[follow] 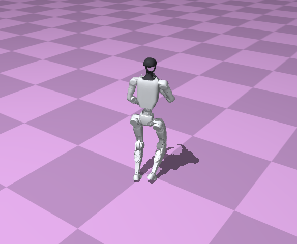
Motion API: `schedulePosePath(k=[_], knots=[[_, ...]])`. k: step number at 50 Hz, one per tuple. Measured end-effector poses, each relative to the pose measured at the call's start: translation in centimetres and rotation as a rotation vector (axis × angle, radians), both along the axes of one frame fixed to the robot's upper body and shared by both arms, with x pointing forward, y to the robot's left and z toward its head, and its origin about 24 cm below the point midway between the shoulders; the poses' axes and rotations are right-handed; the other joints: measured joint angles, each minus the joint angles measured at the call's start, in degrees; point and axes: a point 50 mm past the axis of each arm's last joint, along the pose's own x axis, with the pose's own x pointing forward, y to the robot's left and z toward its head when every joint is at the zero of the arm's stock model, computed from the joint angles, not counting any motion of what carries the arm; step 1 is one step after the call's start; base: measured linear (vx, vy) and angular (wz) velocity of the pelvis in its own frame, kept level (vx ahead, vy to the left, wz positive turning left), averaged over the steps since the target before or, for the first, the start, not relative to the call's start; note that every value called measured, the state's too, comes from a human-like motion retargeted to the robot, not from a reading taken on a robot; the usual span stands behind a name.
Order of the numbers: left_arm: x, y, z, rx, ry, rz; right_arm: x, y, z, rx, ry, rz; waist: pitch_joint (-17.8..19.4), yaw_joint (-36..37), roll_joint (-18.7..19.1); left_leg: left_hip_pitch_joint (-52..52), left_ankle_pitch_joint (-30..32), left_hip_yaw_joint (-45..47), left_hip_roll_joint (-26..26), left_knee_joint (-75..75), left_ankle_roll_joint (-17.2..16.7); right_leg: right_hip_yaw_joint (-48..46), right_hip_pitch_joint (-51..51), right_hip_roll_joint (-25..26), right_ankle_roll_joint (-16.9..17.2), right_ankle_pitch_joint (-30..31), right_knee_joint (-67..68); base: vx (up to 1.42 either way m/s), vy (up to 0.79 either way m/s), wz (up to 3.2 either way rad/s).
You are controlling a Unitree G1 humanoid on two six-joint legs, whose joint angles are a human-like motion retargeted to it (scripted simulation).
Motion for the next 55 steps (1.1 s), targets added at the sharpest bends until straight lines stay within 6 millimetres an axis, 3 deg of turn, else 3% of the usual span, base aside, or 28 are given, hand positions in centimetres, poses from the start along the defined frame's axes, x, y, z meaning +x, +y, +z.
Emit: schedulePosePath(k=[6, 12, 20, 24, 28, 34, 40, 45, 55], knots=[[-2.6, 3.1, -5.0, 0.152, 0.248, 0.055, 1.0, -1.0, -5.2, -0.214, 0.145, -0.097, -4.3, -0.5, -0.7, -2.3, 8.5, -1.8, -0.8, -5.1, -3.1, 0.6, -2.8, -0.3, 1.3, 2.8, -2.8, 0.04, -0.02, 0.19], [-7.0, 6.9, -9.4, 0.275, 0.547, 0.111, 1.6, -4.6, -12.0, -0.466, 0.366, -0.245, -5.2, -1.5, -1.1, -2.3, 13.4, -1.3, -0.2, -6.2, -3.7, 0.7, -1.7, -0.7, 2.2, 5.1, -4.6, 0.03, -0.03, 0.23], [-13.1, 11.2, -12.5, 0.343, 0.893, 0.215, -0.2, -13.3, -21.8, -0.757, 0.804, -0.533, -4.0, -2.6, 1.3, -4.7, 7.3, -1.4, 4.2, 3.8, -2.3, 1.4, 1.6, 4.9, 1.1, 6.2, -6.7, 0.00, 0.00, 0.00], [-15.2, 12.6, -13.0, 0.330, 1.011, 0.276, -3.0, -18.3, -25.9, -0.851, 1.070, -0.687, -2.7, -3.2, 2.5, -5.4, 3.1, -1.5, 6.5, 8.7, -1.3, 2.4, 3.2, 8.1, 0.2, 5.8, -7.2, 0.00, 0.00, 0.00], [-16.1, 13.5, -13.2, 0.298, 1.076, 0.328, -6.6, -22.8, -28.6, -0.913, 1.328, -0.815, -1.2, -3.7, 3.3, -5.5, -1.0, -1.2, 8.3, 12.3, 0.1, 3.6, 4.7, 10.7, -0.7, 4.8, -7.6, 0.00, 0.00, 0.00], [-15.9, 14.3, -13.0, 0.243, 1.093, 0.402, -11.6, -27.2, -30.3, -0.927, 1.631, -0.952, 0.8, -4.0, 3.7, -5.3, -5.8, -0.4, 9.5, 14.8, 1.9, 4.8, 6.2, 12.3, -1.6, 2.4, -7.8, 0.00, 0.00, 0.00], [-14.0, 14.6, -12.6, 0.200, 1.024, 0.456, -13.5, -28.4, -30.6, -0.866, 1.746, -1.026, 1.3, -4.1, 3.4, -4.7, -5.9, 0.0, 8.7, 12.6, 2.4, 5.1, 6.2, 11.4, -1.6, 1.8, -8.4, 0.00, 0.00, 0.00], [-11.7, 14.5, -12.0, 0.188, 0.928, 0.461, -12.9, -27.7, -30.7, -0.805, 1.725, -1.044, 1.0, -4.5, 2.5, -3.8, -4.2, 0.4, 6.9, 8.4, 2.8, 5.0, 5.8, 9.3, -1.2, 1.2, -9.0, 0.00, 0.00, 0.00], [-7.5, 13.5, -10.3, 0.211, 0.733, 0.375, -7.7, -23.9, -29.8, -0.712, 1.511, -0.954, 0.4, -4.9, 1.0, -1.6, -2.3, 1.6, 3.8, 2.3, 4.6, 4.9, 5.5, 5.6, -0.6, -2.0, -8.9, 0.00, 0.00, 0.00]])
